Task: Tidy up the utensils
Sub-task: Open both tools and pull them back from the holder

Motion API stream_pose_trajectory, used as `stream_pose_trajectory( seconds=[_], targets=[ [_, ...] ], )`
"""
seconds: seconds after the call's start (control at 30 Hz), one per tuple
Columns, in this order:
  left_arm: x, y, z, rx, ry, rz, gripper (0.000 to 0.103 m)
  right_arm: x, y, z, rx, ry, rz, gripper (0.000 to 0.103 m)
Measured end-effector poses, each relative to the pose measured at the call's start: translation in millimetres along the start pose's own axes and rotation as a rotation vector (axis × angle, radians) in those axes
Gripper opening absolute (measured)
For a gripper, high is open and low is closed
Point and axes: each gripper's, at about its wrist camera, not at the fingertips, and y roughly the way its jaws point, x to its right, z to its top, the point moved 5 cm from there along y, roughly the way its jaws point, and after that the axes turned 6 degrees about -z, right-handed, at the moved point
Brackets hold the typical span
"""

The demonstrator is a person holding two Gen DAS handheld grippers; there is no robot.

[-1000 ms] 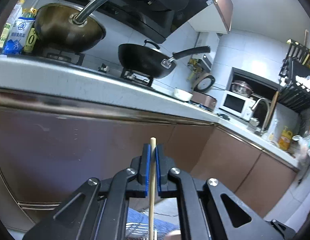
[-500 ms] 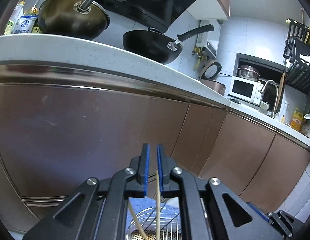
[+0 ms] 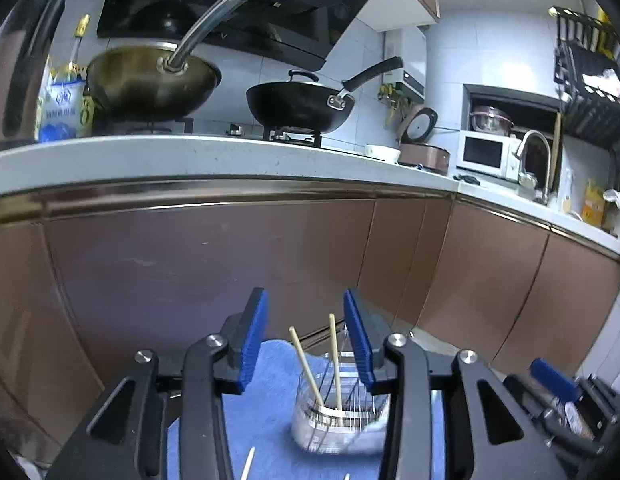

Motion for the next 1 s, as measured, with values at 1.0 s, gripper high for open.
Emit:
stream_pose_trajectory(
  seconds=[1.0],
  targets=[
    [27,-168,-11,0.026,0.157,0.005,0.046,20,-170,-18,0.073,0.084,-0.029,0.055]
  ],
)
